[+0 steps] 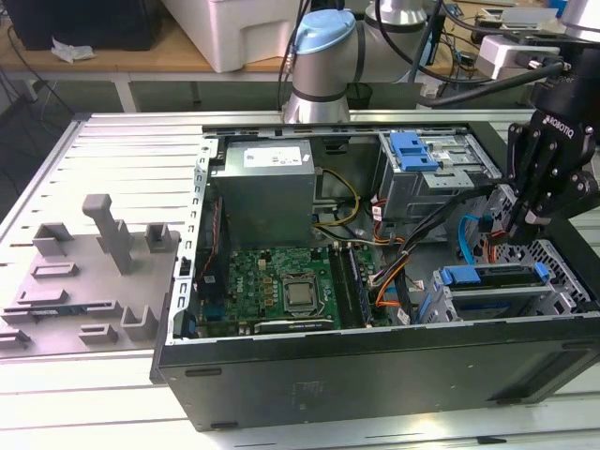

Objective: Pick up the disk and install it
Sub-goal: 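Insert the first disk wire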

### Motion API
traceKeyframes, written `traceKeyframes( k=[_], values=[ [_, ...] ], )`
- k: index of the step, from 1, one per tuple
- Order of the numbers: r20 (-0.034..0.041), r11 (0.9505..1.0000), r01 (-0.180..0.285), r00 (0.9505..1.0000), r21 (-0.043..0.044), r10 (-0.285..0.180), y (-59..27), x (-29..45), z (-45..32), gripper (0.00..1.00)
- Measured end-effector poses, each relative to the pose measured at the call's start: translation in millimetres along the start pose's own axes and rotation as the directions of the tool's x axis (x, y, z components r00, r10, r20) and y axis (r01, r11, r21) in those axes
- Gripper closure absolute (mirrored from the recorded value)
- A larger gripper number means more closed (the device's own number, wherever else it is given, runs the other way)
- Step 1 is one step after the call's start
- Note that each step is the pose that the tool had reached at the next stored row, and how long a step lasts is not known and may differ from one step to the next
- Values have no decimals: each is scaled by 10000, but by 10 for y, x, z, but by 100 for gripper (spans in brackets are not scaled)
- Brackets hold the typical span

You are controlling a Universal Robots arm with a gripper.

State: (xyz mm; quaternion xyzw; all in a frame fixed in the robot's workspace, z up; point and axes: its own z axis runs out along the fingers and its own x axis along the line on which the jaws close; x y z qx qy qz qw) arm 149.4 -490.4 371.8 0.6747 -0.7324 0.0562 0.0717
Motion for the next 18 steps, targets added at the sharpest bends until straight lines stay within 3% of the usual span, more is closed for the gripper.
traceKeyframes(
  k=[9,14,18],
  values=[
    [16,10000,1,10000,-2,-1,0,3,3,83],
    [345,10000,8,9994,-28,-8,-4,18,6,83],
    [363,10000,12,9993,-28,-11,-10,29,8,83]
  ],
)
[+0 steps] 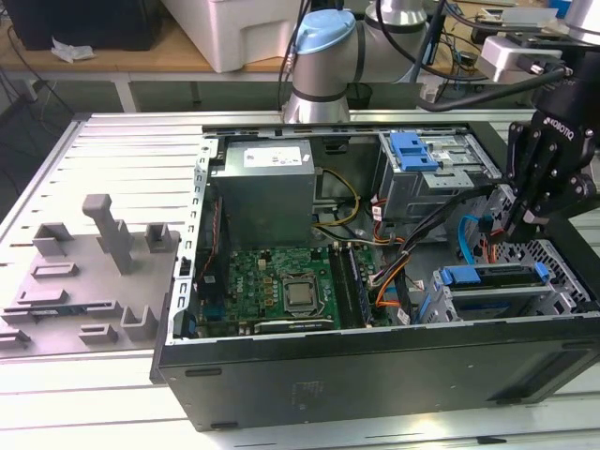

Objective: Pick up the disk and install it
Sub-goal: 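Insert the first disk wire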

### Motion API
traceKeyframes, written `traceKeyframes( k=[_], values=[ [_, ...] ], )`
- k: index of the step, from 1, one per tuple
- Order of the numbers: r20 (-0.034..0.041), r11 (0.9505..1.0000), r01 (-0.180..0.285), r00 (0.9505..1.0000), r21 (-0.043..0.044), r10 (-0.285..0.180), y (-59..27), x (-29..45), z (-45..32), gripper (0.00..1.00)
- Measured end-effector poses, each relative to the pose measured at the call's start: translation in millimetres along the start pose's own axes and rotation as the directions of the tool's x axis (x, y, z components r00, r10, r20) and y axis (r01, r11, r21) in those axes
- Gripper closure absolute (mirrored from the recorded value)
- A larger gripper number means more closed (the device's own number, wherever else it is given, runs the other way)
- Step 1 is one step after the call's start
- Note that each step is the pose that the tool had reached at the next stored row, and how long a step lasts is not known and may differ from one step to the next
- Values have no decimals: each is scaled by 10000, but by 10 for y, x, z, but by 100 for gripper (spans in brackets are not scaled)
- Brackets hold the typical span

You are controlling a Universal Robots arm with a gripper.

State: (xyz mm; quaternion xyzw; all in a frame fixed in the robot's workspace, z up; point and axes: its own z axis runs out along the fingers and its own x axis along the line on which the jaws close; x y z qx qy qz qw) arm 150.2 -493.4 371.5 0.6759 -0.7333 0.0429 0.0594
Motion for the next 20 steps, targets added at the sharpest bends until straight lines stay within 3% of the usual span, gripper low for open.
traceKeyframes(
  k=[4,20],
  values=[
    [6,10000,0,10000,-11,0,-13,8,2,83],
    [224,10000,12,9997,-54,-11,-28,57,25,83]
  ],
)
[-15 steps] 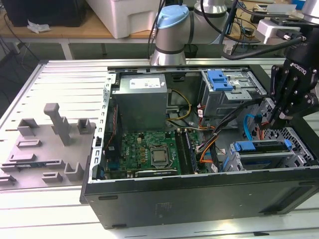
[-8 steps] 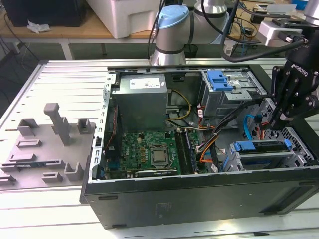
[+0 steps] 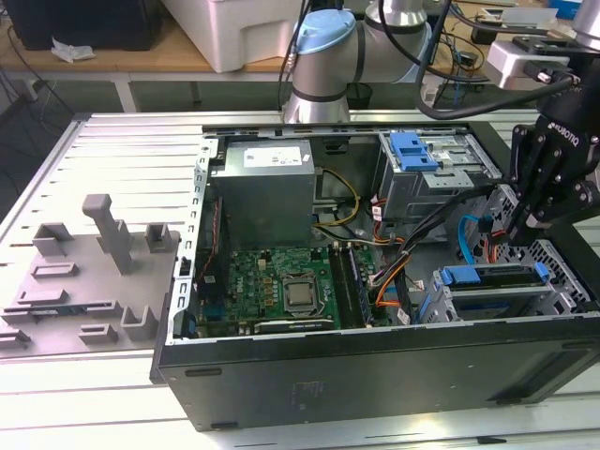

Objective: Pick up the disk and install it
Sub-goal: 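Insert the first disk wire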

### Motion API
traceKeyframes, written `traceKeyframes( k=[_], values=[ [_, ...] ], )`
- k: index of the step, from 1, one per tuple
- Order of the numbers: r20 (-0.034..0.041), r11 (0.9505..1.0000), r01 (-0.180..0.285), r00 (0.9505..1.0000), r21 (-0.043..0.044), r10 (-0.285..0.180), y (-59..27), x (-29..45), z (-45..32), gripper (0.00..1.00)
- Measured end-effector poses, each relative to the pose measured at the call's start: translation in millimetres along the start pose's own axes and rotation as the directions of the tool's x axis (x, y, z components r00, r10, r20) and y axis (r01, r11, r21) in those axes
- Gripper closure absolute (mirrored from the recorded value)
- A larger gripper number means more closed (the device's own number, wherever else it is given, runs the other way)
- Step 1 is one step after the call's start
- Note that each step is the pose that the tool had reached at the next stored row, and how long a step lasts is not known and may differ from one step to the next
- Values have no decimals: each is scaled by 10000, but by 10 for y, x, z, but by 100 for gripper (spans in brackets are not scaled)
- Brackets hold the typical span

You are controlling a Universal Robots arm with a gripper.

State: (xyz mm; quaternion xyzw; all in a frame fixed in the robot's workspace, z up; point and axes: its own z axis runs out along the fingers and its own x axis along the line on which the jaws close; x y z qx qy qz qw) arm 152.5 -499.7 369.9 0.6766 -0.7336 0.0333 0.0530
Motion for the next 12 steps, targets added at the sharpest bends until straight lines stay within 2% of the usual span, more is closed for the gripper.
traceKeyframes(
  k=[3,12],
  values=[
    [50,10000,2,10000,-4,-2,0,2,2,83],
    [57,10000,3,10000,-4,-3,0,3,4,83]
  ],
)
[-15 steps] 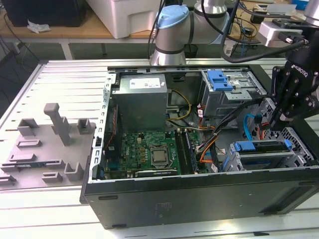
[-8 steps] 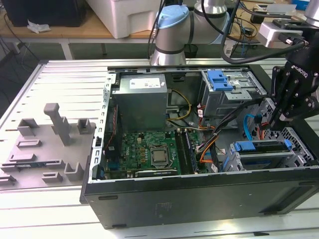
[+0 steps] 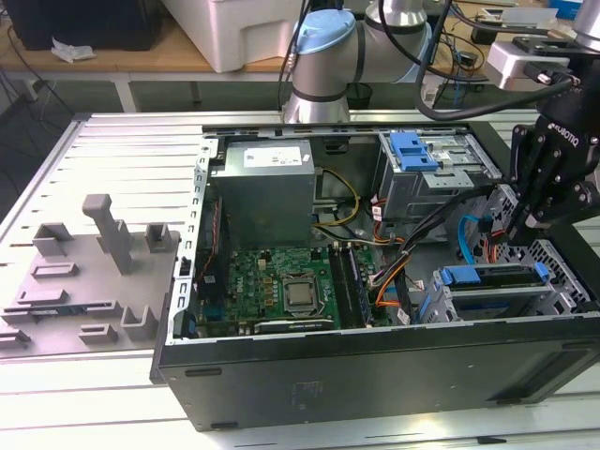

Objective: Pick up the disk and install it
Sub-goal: 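Insert the first disk wire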

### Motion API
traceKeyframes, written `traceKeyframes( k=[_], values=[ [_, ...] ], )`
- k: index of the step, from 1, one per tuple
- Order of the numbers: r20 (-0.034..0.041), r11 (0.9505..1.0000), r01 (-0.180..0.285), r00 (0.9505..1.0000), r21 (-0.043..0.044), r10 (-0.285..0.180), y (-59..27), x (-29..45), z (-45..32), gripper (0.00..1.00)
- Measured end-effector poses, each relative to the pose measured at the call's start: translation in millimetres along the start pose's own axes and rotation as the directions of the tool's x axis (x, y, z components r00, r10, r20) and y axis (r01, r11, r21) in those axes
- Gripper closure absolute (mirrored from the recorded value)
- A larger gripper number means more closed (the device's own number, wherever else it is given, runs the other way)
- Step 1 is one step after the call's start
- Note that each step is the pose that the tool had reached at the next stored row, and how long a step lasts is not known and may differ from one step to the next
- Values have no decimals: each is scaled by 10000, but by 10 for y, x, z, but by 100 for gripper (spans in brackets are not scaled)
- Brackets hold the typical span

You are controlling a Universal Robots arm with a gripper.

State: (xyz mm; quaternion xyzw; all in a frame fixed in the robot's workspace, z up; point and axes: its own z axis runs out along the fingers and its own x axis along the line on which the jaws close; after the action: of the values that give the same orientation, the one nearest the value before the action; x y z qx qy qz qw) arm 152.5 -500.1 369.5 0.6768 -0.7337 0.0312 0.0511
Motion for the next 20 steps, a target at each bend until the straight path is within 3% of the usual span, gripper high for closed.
traceKeyframes(
  k=[6,12,16,20],
  values=[
    [0,10000,85,10000,-12,-85,-3,1,6,83],
    [-20,9988,494,9988,-1,-494,-5,4,6,83],
    [-126,9983,581,9982,-25,-581,-5,4,7,83],
    [-145,9982,604,9981,-24,-604,-5,3,7,83]
  ],
)
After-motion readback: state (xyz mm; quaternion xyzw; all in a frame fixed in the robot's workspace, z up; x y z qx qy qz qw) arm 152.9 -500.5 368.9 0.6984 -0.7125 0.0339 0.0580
